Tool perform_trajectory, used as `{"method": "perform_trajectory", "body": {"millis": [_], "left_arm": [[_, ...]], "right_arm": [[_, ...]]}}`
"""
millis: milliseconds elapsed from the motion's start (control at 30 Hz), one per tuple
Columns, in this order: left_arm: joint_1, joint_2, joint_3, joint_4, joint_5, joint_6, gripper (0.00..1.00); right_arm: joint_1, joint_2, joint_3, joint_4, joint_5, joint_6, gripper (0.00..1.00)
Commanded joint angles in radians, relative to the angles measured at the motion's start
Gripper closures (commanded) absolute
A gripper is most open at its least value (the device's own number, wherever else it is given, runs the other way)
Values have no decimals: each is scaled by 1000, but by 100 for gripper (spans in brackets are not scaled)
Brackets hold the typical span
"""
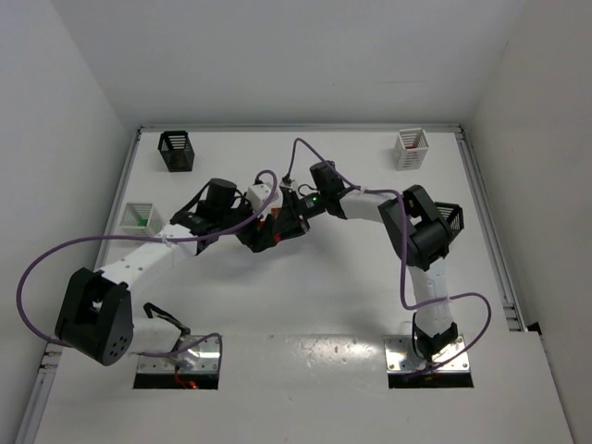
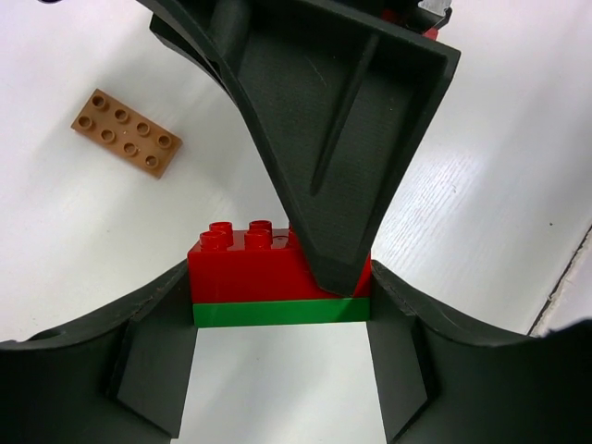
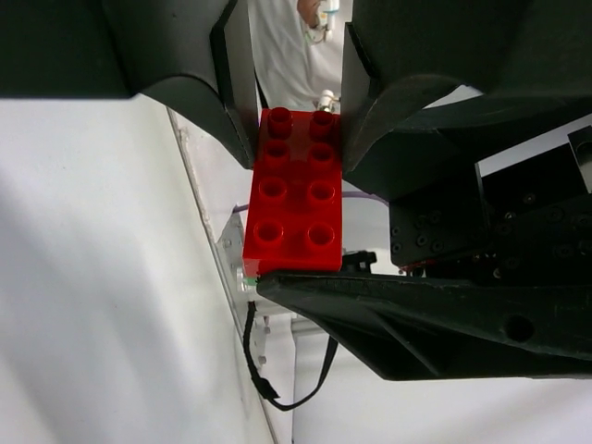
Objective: Sort the legos into containers by color
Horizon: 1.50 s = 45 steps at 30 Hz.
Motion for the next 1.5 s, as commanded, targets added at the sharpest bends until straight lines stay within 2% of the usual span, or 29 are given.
{"method": "perform_trajectory", "body": {"millis": [0, 100, 200, 267, 300, 367, 433, 467, 500, 533, 567, 600, 633, 667, 733, 800, 833, 933, 1067, 1200, 1467], "left_arm": [[20, -42, 20, 37, 30, -21, 35], [61, -65, 29, -4, 42, -72, 18], [109, -88, 29, -28, 82, -97, 8], [169, -88, 29, -46, 177, -139, 6], [189, -88, 29, -46, 221, -159, 6], [241, -36, 29, -37, 321, -253, 6], [275, 11, 4, 32, 490, -357, 6], [275, 57, -13, 76, 546, -497, 6], [290, 68, -34, 223, 635, -582, 6], [304, 68, -66, 288, 651, -657, 6], [304, 68, -66, 340, 651, -764, 6], [304, 82, -66, 413, 662, -806, 6], [304, 91, -66, 449, 662, -887, 6], [304, 101, -66, 487, 673, -923, 6], [292, 111, -57, 549, 654, -966, 6], [281, 111, -30, 563, 618, -989, 8], [272, 111, -19, 577, 605, -989, 8], [260, 102, -19, 603, 591, -1016, 10], [260, 102, -66, 658, 582, -1066, 14], [260, 111, -77, 689, 573, -1085, 21], [260, 122, -68, 698, 564, -1103, 25]], "right_arm": [[-25, -68, -18, 48, -10, -36, 97], [-69, -105, -49, 48, -10, -67, 99], [-97, -134, -62, 33, -10, -151, 99], [-107, -169, -47, -75, 12, -244, 100], [-107, -180, -47, -114, 28, -344, 100], [-107, -212, -33, -198, 50, -419, 100], [-107, -235, -67, -189, 67, -470, 100], [-107, -249, -82, -178, 79, -483, 100], [-98, -278, -102, -152, 88, -483, 100], [-98, -293, -149, -114, 99, -451, 100], [-98, -307, -174, -4, 99, -413, 100], [-98, -316, -197, 65, 99, -362, 100], [-98, -316, -231, 204, 73, -237, 100], [-89, -316, -231, 257, 64, -180, 100], [-89, -271, -231, 330, 52, -21, 100], [-89, -241, -257, 530, 42, 142, 100], [-89, -211, -271, 748, 42, 344, 100], [-89, -162, -293, 998, 74, 616, 100], [-80, -152, -271, 1040, 88, 641, 100], [-80, -141, -271, 1094, 98, 692, 100], [-71, -151, -280, 1140, 98, 723, 100]]}}
